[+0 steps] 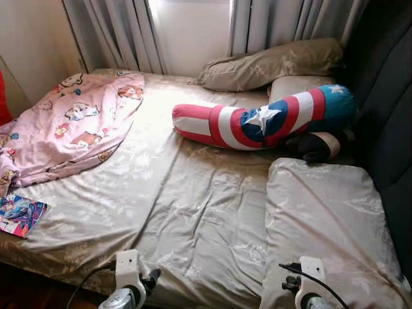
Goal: Clean up the room
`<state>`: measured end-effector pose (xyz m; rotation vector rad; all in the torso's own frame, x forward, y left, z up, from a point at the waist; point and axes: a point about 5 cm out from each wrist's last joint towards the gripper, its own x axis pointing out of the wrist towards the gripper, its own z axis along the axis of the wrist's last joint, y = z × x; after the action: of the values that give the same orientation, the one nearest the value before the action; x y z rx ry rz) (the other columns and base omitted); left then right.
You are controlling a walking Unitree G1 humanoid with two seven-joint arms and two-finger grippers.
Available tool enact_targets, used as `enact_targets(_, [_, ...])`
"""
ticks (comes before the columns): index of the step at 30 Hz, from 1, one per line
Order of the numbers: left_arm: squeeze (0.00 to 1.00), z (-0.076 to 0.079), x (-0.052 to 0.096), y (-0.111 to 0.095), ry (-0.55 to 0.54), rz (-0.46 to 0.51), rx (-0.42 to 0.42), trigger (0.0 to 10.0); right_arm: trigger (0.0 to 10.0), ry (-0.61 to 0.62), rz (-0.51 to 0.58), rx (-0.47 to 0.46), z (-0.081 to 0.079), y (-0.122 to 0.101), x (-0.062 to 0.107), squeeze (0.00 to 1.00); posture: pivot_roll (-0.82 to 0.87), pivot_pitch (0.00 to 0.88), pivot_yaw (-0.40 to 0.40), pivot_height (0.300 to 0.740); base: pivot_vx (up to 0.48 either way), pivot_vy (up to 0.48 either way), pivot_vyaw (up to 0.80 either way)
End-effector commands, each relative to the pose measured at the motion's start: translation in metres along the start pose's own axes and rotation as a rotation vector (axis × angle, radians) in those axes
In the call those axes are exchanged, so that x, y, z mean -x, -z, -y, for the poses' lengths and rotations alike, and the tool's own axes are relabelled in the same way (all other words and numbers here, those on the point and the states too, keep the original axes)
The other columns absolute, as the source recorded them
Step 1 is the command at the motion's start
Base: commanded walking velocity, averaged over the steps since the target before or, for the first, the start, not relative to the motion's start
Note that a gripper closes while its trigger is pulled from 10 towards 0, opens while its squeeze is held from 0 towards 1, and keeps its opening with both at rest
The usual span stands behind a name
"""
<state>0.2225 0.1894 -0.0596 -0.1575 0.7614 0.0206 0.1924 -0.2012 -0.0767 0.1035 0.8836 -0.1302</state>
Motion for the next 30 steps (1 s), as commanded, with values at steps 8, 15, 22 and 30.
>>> enact_targets(8, [0.0,-0.026,0.015,0.035,-0.045,-0.122,-0.022,10.0,10.0,0.061,-0.087,-0.072,0.021,0.022,0.007,0.0,-0.08,0.0,0.023,0.74,0.0,0.0,0.0])
enact_targets(15, [0.0,-0.046,0.025,0.044,-0.072,-0.158,-0.038,10.0,10.0,0.082,-0.093,-0.124,0.022,0.021,0.006,0.57,-0.08,0.0,0.031,0.74,0.0,0.0,0.0])
enact_targets(22, [0.0,-0.046,0.023,0.041,-0.077,-0.157,-0.043,10.0,10.0,0.092,-0.098,-0.142,0.014,0.021,0.005,0.34,-0.08,0.0,0.037,0.74,0.0,0.182,0.0])
enact_targets(30, [0.0,-0.03,0.017,0.04,-0.061,-0.157,-0.047,10.0,10.0,0.079,-0.111,-0.136,0.004,0.025,0.004,0.0,-0.07,0.0,0.031,0.74,0.0,0.289,0.0])
